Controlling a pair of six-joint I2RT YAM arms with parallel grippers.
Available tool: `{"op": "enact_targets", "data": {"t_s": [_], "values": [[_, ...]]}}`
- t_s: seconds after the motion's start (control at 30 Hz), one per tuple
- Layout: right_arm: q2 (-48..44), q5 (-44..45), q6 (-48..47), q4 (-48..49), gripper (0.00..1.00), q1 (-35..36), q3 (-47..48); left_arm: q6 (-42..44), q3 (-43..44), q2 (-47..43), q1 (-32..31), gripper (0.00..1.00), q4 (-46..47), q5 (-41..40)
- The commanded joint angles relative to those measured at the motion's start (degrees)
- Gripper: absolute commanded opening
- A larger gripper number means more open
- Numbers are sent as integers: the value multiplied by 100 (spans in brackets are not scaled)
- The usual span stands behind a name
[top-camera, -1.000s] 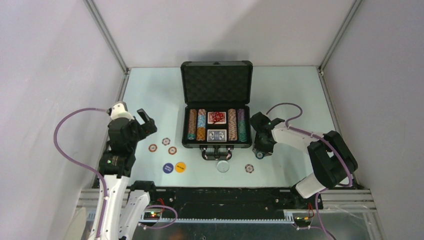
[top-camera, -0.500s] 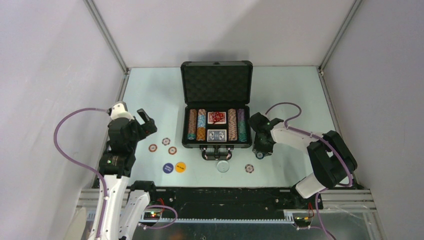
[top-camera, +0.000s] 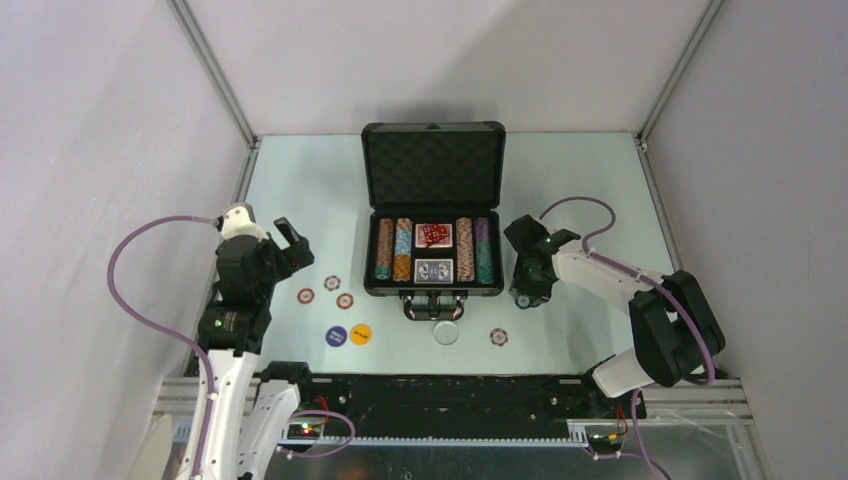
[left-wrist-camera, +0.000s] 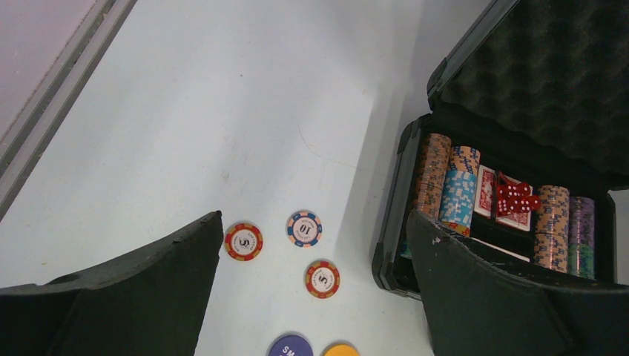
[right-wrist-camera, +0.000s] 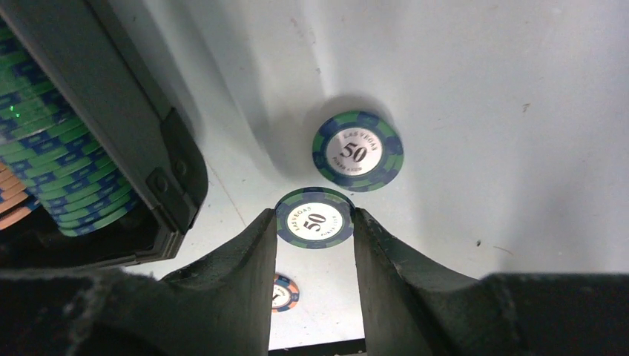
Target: Pack up texas hold em set
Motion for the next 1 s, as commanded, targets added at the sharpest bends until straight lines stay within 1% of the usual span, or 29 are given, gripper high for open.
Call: {"op": "enact_targets", "data": {"t_s": [0.0, 0.27, 0.6, 0.97], "values": [[-133, 32, -202, -56, 44, -280, 173, 143, -12, -16, 42, 98, 123, -31], [-59, -117, -483, 106, 44, -753, 173, 143, -5, -20, 42, 98, 121, -34], [165, -129, -523, 269, 44, -847, 173, 143, -4, -11, 42, 98, 123, -34], [281, -139, -533, 314, 52, -859, 172, 144, -6, -16, 42, 98, 119, -34]]}}
